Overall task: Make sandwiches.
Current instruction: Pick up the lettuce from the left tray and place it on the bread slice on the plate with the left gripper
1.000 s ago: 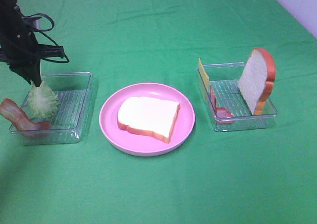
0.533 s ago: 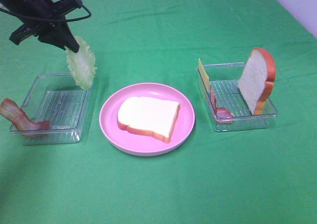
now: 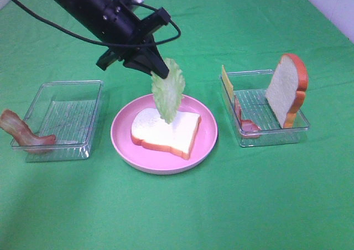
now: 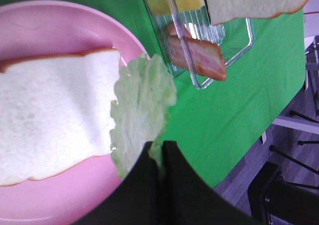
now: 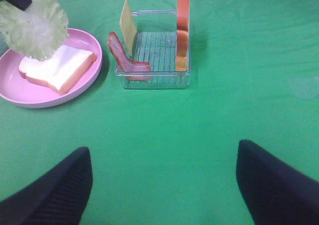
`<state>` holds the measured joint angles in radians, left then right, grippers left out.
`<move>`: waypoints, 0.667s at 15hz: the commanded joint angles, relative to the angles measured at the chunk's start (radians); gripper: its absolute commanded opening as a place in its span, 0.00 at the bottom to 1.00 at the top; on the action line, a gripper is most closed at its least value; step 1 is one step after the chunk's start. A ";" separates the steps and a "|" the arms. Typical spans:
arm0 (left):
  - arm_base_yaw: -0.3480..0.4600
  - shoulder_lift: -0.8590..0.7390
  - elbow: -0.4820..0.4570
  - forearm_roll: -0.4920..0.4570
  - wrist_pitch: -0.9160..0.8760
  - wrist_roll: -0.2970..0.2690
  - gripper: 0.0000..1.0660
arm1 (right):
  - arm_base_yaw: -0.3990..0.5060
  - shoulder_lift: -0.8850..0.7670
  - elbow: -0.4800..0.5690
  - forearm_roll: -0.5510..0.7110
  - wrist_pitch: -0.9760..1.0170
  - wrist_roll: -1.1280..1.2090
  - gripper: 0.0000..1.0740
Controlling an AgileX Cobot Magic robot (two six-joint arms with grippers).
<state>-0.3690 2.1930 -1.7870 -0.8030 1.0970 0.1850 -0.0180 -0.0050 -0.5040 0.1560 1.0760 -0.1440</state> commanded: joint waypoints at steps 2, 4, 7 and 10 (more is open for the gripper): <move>-0.052 0.059 0.002 -0.012 -0.015 0.009 0.00 | -0.005 -0.008 0.000 0.004 -0.009 -0.016 0.70; -0.062 0.080 0.002 0.021 -0.020 0.020 0.00 | -0.005 -0.008 0.000 0.004 -0.009 -0.016 0.70; -0.060 0.086 0.002 0.146 -0.041 -0.014 0.00 | -0.005 -0.008 0.000 0.004 -0.009 -0.016 0.70; -0.060 0.086 0.002 0.307 -0.110 -0.161 0.00 | -0.005 -0.008 0.000 0.004 -0.009 -0.016 0.70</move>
<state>-0.4290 2.2770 -1.7870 -0.5100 0.9980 0.0500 -0.0180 -0.0050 -0.5040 0.1560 1.0760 -0.1440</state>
